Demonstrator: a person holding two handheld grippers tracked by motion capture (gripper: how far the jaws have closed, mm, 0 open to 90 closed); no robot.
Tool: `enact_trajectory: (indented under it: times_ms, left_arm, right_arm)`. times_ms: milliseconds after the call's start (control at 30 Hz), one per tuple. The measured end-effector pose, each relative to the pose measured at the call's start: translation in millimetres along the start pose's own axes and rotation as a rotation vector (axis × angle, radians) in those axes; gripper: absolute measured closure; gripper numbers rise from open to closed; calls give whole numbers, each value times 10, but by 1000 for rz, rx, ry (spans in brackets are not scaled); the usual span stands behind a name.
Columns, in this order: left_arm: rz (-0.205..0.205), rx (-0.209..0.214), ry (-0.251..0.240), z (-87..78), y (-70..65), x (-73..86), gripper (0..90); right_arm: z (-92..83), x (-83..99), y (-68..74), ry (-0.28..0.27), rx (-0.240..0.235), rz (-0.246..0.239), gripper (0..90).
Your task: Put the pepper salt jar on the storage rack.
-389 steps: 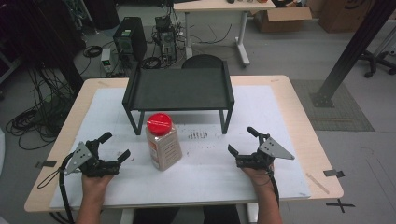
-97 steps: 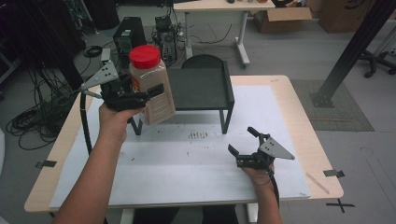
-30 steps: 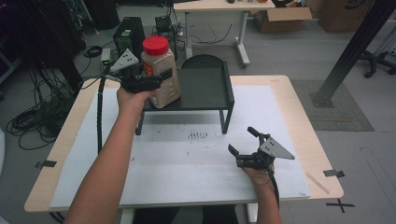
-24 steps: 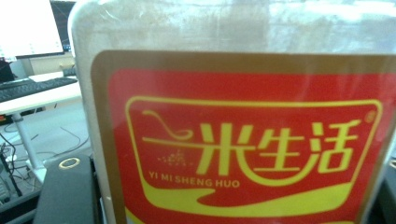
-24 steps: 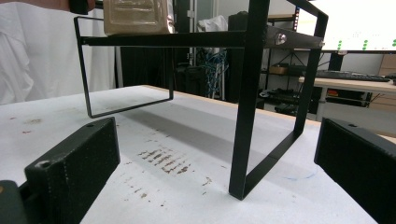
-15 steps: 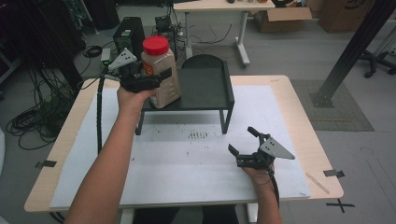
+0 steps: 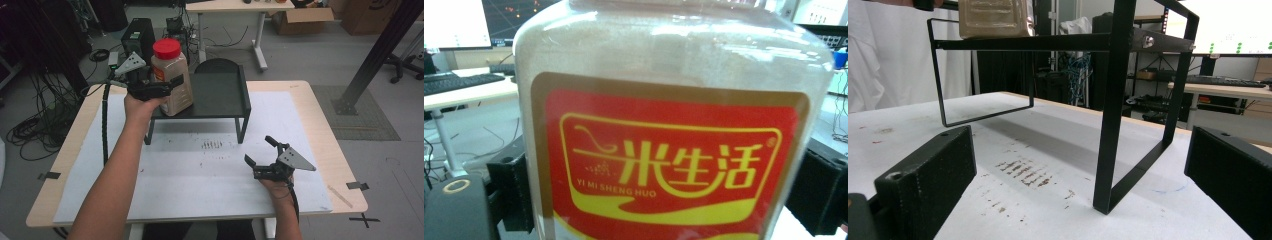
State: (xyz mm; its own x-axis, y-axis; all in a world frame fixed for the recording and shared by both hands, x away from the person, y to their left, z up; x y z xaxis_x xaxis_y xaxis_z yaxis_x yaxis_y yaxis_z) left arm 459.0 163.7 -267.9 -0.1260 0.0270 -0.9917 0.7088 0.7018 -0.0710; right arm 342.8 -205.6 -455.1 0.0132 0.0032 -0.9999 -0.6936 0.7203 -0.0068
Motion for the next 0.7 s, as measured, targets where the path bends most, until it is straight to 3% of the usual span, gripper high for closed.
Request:
enact_trajectory:
  times_ms: [467, 567, 700]
  left_arm:
    - [-11, -27, 39, -72, -39, -13, 11]
    - [-39, -40, 5, -128, -19, 1, 3]
    - [-47, -51, 2, -181, 8, 29, 3]
  right_arm:
    - [-2, 0, 0, -1, 0, -1, 0]
    - [-3, 0, 0, -2, 0, -1, 0]
    - [-2, 0, 0, -2, 0, -2, 0]
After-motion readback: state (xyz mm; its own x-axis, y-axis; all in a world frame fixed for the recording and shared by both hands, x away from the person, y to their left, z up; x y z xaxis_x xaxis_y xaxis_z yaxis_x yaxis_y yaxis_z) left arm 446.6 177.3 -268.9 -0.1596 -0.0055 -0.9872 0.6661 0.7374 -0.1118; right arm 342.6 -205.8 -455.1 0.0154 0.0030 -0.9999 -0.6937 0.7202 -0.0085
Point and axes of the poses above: each handheld gripper's, and its own axes: z roughly forward along the jaws, x roughly out of its underside, y roughly to its left, the point moved 3 cm from there along z, roughly forward along the jaws, and after that the axes turned 1 degree about -x, right-handed, at the moved point
